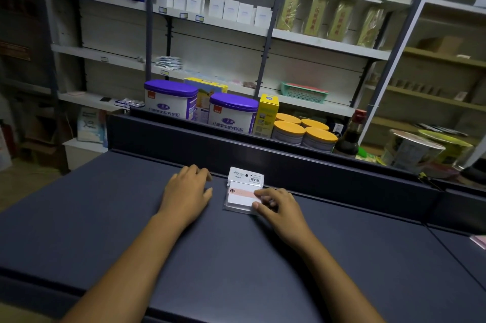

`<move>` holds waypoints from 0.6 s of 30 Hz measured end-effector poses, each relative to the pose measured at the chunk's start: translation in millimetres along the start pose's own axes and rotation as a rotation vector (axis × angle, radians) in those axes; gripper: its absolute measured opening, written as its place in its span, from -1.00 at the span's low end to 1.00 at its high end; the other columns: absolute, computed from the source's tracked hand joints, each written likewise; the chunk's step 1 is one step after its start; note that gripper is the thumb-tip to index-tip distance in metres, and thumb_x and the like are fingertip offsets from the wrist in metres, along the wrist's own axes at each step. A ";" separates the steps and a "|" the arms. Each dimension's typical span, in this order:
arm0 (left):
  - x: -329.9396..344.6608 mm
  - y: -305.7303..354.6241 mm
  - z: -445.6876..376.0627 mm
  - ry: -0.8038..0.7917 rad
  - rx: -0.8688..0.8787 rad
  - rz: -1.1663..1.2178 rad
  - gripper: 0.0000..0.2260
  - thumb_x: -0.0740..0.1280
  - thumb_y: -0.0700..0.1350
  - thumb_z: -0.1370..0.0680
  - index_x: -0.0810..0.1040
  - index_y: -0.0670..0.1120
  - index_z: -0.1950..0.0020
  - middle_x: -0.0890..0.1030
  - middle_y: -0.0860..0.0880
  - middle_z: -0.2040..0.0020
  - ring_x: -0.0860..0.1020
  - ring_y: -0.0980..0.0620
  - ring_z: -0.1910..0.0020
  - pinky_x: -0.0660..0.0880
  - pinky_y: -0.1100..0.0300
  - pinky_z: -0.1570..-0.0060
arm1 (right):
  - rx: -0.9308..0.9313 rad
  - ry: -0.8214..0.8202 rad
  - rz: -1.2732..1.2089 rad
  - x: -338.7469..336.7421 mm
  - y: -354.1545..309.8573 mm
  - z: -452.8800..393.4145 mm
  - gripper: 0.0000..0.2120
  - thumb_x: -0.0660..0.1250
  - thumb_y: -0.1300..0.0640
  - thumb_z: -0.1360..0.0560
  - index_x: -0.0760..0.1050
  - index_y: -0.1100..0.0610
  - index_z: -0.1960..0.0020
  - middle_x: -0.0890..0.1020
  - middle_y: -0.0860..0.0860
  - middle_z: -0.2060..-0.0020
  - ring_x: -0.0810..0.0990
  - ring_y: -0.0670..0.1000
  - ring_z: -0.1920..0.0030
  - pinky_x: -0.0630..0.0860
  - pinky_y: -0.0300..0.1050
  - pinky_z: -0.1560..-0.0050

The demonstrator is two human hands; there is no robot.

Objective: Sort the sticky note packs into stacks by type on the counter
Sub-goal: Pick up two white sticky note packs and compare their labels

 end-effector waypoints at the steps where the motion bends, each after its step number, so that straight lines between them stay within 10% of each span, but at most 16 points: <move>1: -1.1 2.8 0.9 0.001 0.001 0.017 -0.76 0.27 0.03 -0.58 0.48 0.03 -0.23 0.53 0.04 -0.17 0.46 0.04 -0.18 0.41 0.13 -0.16 | 0.001 -0.001 -0.012 -1.9 0.0 1.6 -0.77 0.42 0.01 -0.53 0.60 -0.06 -0.19 0.53 -0.06 0.01 0.49 -0.13 -0.03 0.35 -0.48 -0.01; 18: -2.6 236.1 30.7 -0.216 0.258 0.121 -0.68 0.28 0.11 -0.56 0.42 0.07 -0.28 0.47 0.07 -0.21 0.44 0.05 -0.26 0.47 0.10 -0.09 | 0.128 -0.060 0.680 -197.3 61.9 110.8 -0.51 0.19 -0.25 -0.59 0.33 0.01 -0.40 0.45 -0.03 -0.27 0.42 0.01 -0.29 0.49 -0.01 -0.19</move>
Point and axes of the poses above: each hand's wrist, its own z-axis away from the middle knuckle, its own x-axis out of the palm, y = z × x, the point moved 10 cm from there along -z, towards the middle knuckle
